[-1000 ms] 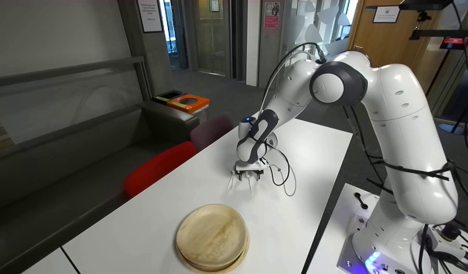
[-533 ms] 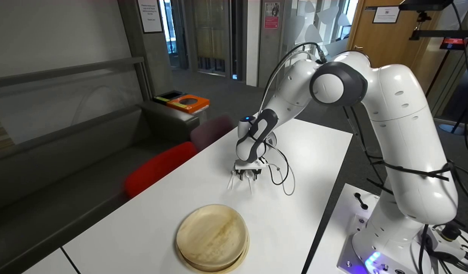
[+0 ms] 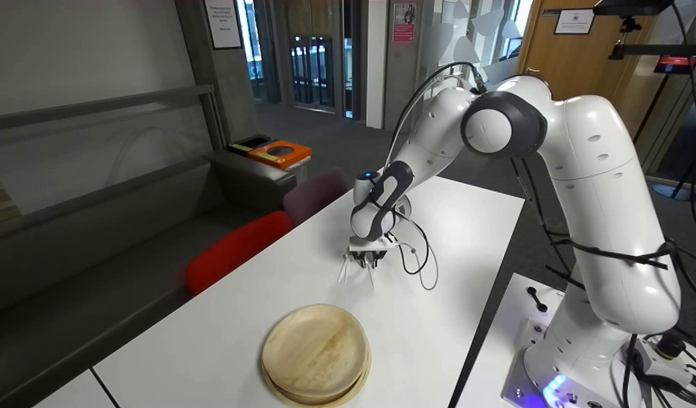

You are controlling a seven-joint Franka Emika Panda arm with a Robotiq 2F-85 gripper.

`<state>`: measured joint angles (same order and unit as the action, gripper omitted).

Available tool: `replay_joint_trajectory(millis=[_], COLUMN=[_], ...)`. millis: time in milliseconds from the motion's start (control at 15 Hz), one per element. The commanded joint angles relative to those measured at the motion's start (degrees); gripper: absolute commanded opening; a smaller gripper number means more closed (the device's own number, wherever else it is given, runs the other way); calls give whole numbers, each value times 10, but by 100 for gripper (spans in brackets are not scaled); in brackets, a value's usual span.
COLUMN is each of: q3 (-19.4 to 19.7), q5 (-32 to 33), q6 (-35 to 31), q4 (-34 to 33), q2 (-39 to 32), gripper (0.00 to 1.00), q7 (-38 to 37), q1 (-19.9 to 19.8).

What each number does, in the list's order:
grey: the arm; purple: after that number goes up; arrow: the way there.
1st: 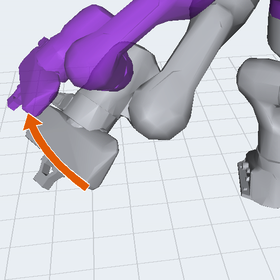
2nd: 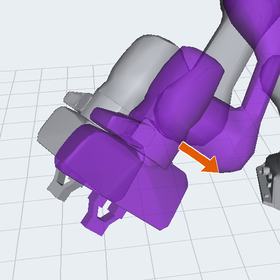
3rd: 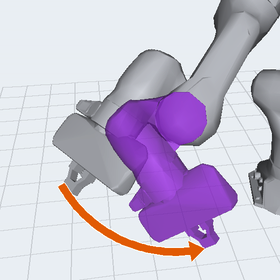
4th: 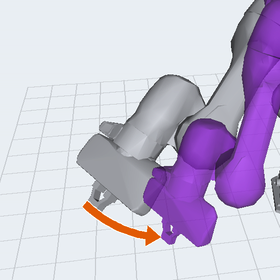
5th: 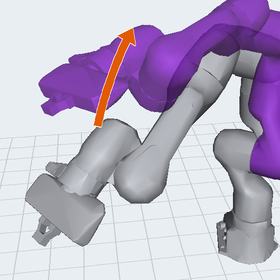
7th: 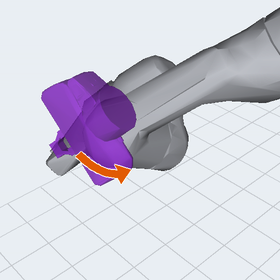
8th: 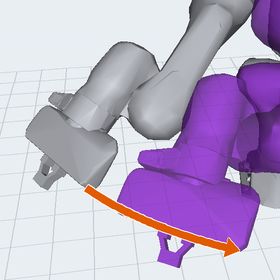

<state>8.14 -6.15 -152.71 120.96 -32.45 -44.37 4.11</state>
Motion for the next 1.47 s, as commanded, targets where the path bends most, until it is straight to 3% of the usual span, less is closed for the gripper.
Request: replay_joint_trajectory(millis=[0, 67, 400, 800, 1133, 1200, 1267, 1400], q3=[-11, -11, -12, -9, -9, -9, -9, -11], q5=[-18, -19, -21, -20, -18, -17, -17, -17], q6=[24, 24, 25, 11, 10, 10, 11, 12], q4=[-9, -9, -9, 15, 17, 17, 16, 15], q2=[0, 0, 2, 40, 65, 69, 70, 73], gripper=[29, 25, 21, 24, 18, 23, 38, 55], q7=[25, 25, 26, 27, 24, 24, 23, 23], q1=[-14, -14, -14, -11, -10, -9, -9, -9])
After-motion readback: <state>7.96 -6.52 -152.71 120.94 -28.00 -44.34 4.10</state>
